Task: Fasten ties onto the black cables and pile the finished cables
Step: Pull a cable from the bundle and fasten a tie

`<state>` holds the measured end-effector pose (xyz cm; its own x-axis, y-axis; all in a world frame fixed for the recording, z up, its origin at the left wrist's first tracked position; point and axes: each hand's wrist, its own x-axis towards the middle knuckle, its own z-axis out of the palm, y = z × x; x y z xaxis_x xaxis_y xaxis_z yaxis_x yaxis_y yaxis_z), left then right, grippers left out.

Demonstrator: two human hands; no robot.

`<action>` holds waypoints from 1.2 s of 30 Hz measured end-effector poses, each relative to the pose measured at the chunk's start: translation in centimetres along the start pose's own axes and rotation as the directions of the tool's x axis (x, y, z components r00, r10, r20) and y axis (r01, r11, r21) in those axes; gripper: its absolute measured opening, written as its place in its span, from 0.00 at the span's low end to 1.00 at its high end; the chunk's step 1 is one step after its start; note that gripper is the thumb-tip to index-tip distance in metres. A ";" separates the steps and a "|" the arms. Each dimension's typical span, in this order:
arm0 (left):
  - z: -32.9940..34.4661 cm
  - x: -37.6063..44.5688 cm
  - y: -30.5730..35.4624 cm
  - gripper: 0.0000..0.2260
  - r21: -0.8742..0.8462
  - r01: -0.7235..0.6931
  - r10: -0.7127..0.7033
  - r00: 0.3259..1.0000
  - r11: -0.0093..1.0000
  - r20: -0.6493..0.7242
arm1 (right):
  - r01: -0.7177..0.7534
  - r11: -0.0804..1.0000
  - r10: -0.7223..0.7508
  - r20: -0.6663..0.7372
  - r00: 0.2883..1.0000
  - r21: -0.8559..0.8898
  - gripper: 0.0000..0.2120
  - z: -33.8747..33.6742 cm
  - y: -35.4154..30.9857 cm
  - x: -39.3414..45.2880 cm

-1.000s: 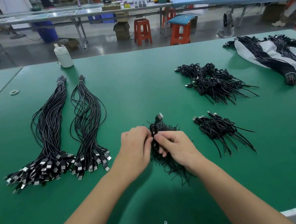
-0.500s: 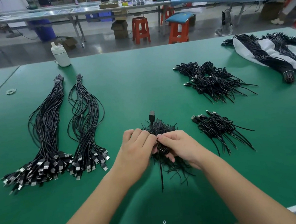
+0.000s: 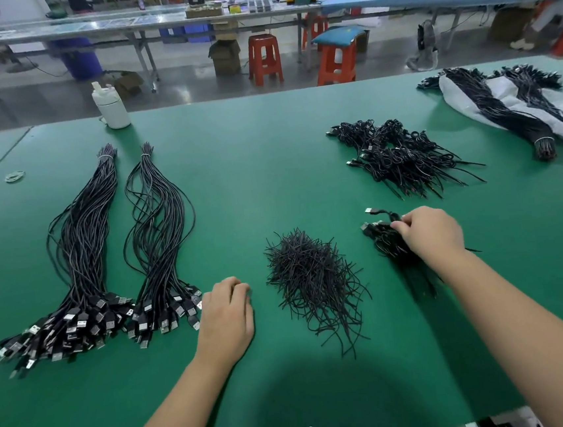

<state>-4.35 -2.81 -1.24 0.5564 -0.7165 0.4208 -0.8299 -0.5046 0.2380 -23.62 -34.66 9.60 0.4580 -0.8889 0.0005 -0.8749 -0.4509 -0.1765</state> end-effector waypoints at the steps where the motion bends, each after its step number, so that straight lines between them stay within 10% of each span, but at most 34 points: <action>1: 0.1 0.0 0.0 0.10 0.002 -0.001 0.001 1.000 1.000 -0.004 | -0.008 0.999 0.008 0.010 1.000 -0.042 0.17 0.2 0.5 0.5; 8: 0.2 -0.1 0.1 0.13 -0.007 0.034 -0.035 0.999 0.999 -0.024 | 0.051 0.979 -0.058 -0.031 0.998 -0.198 0.19 1.8 1.4 0.4; 15: 0.0 -0.2 0.1 0.11 -0.007 0.070 -0.070 0.997 0.998 -0.011 | 0.302 0.938 -0.275 -0.162 0.948 0.169 0.10 4.6 -1.9 -3.8; 21: 0.1 -0.3 -0.1 0.10 0.041 0.034 -0.034 0.999 0.999 -0.001 | 0.163 0.828 -0.111 -0.128 0.986 0.537 0.08 10.0 -2.6 -7.4; 36: -4.1 2.2 -2.5 0.09 0.124 0.217 -0.218 0.976 0.968 -0.011 | 0.201 0.795 -0.101 -0.201 0.974 0.572 0.06 11.6 -2.3 -7.6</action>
<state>-1.22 -1.12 2.72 0.7233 -0.5842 0.3682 -0.6773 -0.7042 0.2133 -23.31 -25.92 -1.43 0.5029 -0.8368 0.2165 -0.5143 -0.4910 -0.7031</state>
